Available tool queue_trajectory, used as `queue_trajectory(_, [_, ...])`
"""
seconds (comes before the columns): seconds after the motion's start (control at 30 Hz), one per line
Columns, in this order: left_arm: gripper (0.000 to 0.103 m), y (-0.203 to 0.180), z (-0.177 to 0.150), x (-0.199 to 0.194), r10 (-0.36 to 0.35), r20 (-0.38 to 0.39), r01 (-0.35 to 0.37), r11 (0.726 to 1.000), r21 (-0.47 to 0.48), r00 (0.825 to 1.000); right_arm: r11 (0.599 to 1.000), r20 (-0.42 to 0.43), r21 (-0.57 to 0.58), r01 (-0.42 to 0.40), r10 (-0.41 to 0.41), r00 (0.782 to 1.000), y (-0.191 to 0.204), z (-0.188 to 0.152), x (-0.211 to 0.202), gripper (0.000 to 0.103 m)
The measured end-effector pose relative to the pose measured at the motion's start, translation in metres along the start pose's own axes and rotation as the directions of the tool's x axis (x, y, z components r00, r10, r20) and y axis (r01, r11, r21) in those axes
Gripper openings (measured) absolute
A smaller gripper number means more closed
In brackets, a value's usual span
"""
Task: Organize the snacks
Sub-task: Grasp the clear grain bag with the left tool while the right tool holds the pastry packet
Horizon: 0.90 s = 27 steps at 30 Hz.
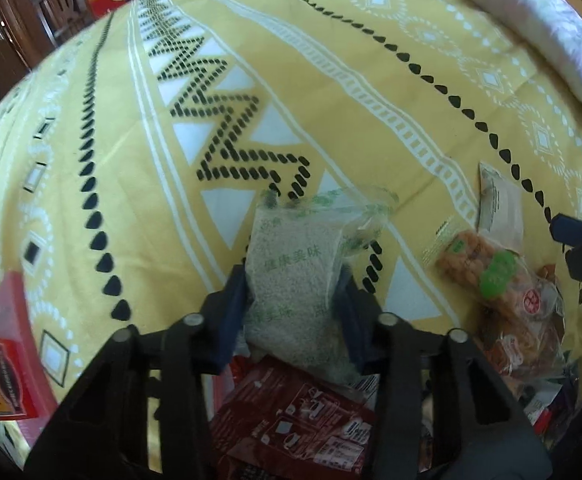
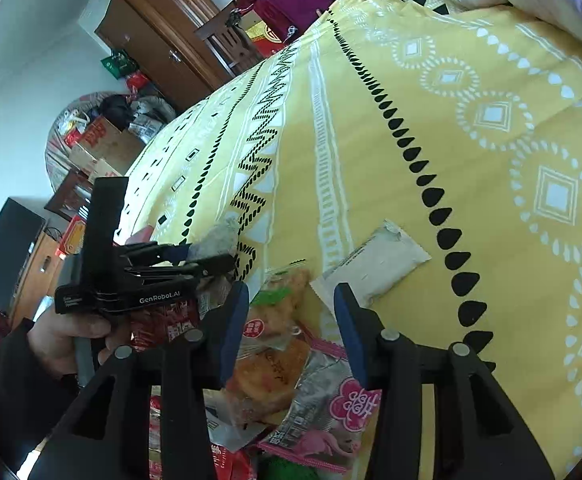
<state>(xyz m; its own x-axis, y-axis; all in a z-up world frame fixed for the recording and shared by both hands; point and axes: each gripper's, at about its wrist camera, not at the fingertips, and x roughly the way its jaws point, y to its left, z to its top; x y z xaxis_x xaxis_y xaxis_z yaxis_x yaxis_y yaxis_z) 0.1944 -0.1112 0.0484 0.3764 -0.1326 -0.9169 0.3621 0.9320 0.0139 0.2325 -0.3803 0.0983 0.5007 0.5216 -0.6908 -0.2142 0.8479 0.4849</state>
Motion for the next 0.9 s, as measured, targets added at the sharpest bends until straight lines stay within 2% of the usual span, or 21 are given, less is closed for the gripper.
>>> queue_trajectory(0.03, [0.041, 0.002, -0.002, -0.005, -0.004, 0.012, 0.004, 1.0, -0.015, 1.0, 1.0, -0.001, -0.016, 0.008, -0.008, 1.0, 0.006, 0.0, 0.0, 0.058])
queue_trajectory(0.1, [0.041, 0.006, -0.005, -0.015, -0.008, 0.038, 0.009, 0.999, -0.038, 0.999, 0.997, -0.013, -0.063, 0.047, -0.047, 0.999, 0.021, 0.0, 0.001, 0.06])
queue_trajectory(0.13, [0.041, 0.009, -0.006, -0.019, -0.014, 0.049, 0.016, 0.999, -0.048, 0.999, 0.993, -0.03, -0.097, 0.067, -0.071, 0.997, 0.031, 0.001, 0.003, 0.065])
queue_trajectory(0.17, [0.041, 0.01, -0.009, -0.024, -0.022, 0.064, 0.025, 0.998, -0.058, 0.998, 0.99, -0.036, -0.113, 0.084, -0.088, 0.995, 0.036, 0.002, 0.007, 0.08])
queue_trajectory(0.23, [0.041, 0.013, -0.011, -0.034, -0.021, 0.091, 0.028, 0.997, -0.075, 0.996, 0.967, -0.039, -0.172, 0.187, -0.196, 0.98, 0.052, 0.007, 0.011, 0.099])
queue_trajectory(0.3, [0.041, 0.021, -0.011, -0.043, -0.013, 0.116, 0.025, 0.994, -0.105, 0.993, 0.955, -0.037, -0.213, 0.206, -0.219, 0.975, 0.061, 0.014, 0.016, 0.1])
queue_trajectory(0.4, [0.04, 0.038, -0.009, -0.051, 0.006, 0.151, 0.019, 0.987, -0.162, 0.988, 0.966, -0.061, -0.209, 0.153, -0.169, 0.984, 0.065, 0.024, 0.024, 0.1])
queue_trajectory(0.47, [0.04, 0.043, -0.01, -0.059, 0.026, 0.169, 0.004, 0.984, -0.179, 0.985, 0.969, -0.1, -0.217, 0.116, -0.141, 0.985, 0.067, 0.027, 0.035, 0.099])
queue_trajectory(0.53, [0.04, 0.042, -0.011, -0.065, 0.039, 0.185, -0.005, 0.984, -0.18, 0.982, 0.966, -0.134, -0.228, 0.126, -0.159, 0.978, 0.065, 0.023, 0.047, 0.094])
queue_trajectory(0.6, [0.04, 0.04, -0.012, -0.07, 0.054, 0.198, -0.018, 0.984, -0.176, 0.979, 0.967, -0.212, -0.228, 0.112, -0.162, 0.964, 0.059, 0.014, 0.066, 0.081])
queue_trajectory(0.63, [0.04, 0.037, -0.013, -0.074, 0.064, 0.206, -0.028, 0.984, -0.173, 0.976, 0.97, -0.249, -0.225, 0.091, -0.148, 0.957, 0.057, 0.009, 0.075, 0.07])
queue_trajectory(0.67, [0.04, 0.036, -0.015, -0.077, 0.07, 0.213, -0.033, 0.985, -0.172, 0.975, 0.967, -0.26, -0.237, 0.096, -0.158, 0.952, 0.055, 0.005, 0.08, 0.063])
queue_trajectory(0.7, [0.04, 0.035, -0.017, -0.082, 0.073, 0.223, -0.034, 0.984, -0.173, 0.972, 0.961, -0.257, -0.252, 0.114, -0.18, 0.95, 0.054, 0.0, 0.083, 0.059])
queue_trajectory(0.73, [0.04, 0.034, -0.019, -0.087, 0.068, 0.233, -0.027, 0.984, -0.176, 0.97, 0.961, -0.24, -0.247, 0.123, -0.183, 0.953, 0.052, 0.0, 0.082, 0.051])
queue_trajectory(0.77, [0.04, 0.035, -0.022, -0.092, 0.065, 0.24, -0.022, 0.984, -0.179, 0.969, 0.965, -0.221, -0.233, 0.12, -0.172, 0.96, 0.051, 0.0, 0.077, 0.048])
queue_trajectory(0.9, [0.039, 0.042, -0.035, -0.113, 0.028, 0.271, 0.031, 0.977, -0.209, 0.962, 0.972, -0.114, -0.216, 0.095, -0.122, 0.986, 0.062, 0.004, 0.042, 0.047])
